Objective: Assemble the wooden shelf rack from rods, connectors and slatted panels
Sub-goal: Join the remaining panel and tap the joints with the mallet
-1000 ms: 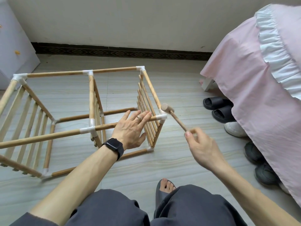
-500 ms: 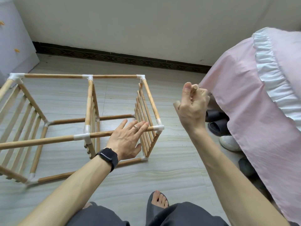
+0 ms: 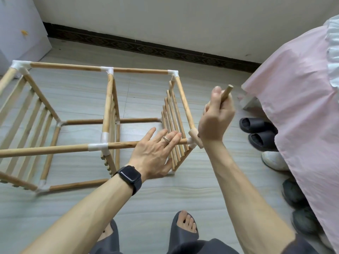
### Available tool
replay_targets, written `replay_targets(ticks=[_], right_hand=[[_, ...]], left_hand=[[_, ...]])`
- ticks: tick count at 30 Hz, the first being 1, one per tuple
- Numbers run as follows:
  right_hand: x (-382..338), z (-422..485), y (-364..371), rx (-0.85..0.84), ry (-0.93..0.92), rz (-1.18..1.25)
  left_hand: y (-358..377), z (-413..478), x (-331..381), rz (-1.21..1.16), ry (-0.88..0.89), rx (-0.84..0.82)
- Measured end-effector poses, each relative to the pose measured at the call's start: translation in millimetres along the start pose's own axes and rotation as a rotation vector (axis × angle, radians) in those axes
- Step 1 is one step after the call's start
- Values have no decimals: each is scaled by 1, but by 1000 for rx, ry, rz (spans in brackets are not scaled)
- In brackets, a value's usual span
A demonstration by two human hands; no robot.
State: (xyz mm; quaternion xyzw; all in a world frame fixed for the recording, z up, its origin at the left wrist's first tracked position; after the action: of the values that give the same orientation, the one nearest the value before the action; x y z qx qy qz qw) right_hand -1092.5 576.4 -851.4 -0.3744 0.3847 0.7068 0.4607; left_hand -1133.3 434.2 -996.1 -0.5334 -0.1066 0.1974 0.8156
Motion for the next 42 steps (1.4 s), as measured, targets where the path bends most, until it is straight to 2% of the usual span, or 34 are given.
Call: replay_targets(ticks=[3,10,13,17,21,25,28,31,33,35,38,42], right_hand=[[28,-7,0,-37,28,-83],[21,-11,-5,-65,23,-63],[13,-22,-2,-164,7,-73],[12,-47,5,-384,-17,-130],[-2,-93,28,-647,-289,-273],[9,-158,75,-962,-450,-530],[20,-210,112,-1235,-560,-727],[32,-243,143,-1367,-691,-959],[40,-254,159,-1370,-796,-1096],[46,-255,167,-1327,-842,-1148],[53,-255,166,-1310,-848,-1101],[40,-235,163,-1183,-818,-990]], left_hand=[[4,-1,1,-22,-2,-30],[1,-6,1,-39,20,-76],[-10,-20,-15,-71,-30,-97],[-59,-60,-72,-27,-176,115],[-111,-129,-172,22,-520,305],[-159,-224,-252,98,-1017,542],[-145,-293,-294,-139,-1438,592],[-103,-329,-310,-554,-1693,454],[-91,-330,-308,-663,-1677,371],[-91,-327,-308,-653,-1615,407],[-91,-324,-309,-688,-1633,500],[-104,-297,-319,-762,-1604,514]])
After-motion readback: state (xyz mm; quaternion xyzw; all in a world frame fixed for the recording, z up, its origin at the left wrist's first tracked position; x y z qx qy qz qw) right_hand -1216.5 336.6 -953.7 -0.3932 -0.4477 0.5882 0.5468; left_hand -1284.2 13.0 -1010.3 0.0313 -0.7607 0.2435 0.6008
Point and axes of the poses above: each hand's wrist, its own z-axis towards the middle knuckle, its own y-axis out of the palm, x = y × z, the point moved 10 cm from there along z, towards the middle knuckle, and after that the axes turned 13 degrees about x, right-handed, at the moved point
